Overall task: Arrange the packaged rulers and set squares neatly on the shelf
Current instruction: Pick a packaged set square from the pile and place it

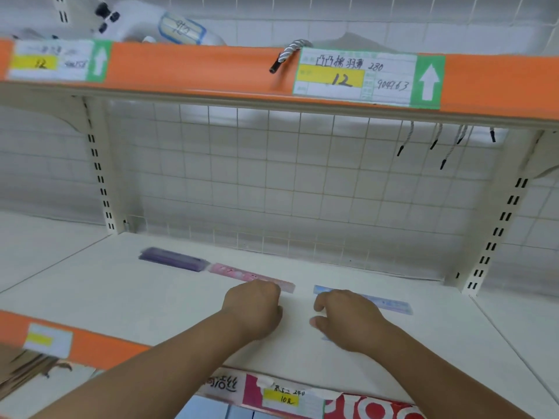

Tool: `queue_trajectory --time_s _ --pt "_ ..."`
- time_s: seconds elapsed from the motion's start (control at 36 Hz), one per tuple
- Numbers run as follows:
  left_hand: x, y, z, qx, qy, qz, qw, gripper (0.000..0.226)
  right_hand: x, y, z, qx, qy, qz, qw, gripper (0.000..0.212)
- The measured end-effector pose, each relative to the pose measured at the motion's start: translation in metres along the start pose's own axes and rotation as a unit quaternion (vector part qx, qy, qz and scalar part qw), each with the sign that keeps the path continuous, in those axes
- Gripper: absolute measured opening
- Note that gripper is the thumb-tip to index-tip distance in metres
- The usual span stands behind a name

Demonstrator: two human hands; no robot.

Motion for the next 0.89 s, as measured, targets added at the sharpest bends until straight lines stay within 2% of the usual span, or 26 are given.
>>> queue_trajectory --time_s 0.31,0.67,0.89 --pt "-0.045 -0.112 0.01 -0.002 -0.008 -0.067 0.998 0.027 0.025 -0.122 0.027 -0.008 -0.025 -0.064 0.998 0.035" --pt "-0.135 -0.329 0.03 0.021 -0.012 -0.143 0.989 0.029 0.058 -0.348 0.094 0.011 -0.025 -0.156 0.987 0.033" --pt "-0.192 -0.449 0.049 0.014 -0.009 -0.203 0.979 0.027 0.075 -0.47 0.137 0.007 -0.056 -0.199 0.978 0.032"
Point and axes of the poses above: each hand's wrist, its own x-axis towards the middle knuckle, its own z-axis out of the palm, y = z × x, the point moved 10 cm from there along x, towards the middle knuckle, and after that the axes turned 13 degrees about x, right-handed, at the moved point
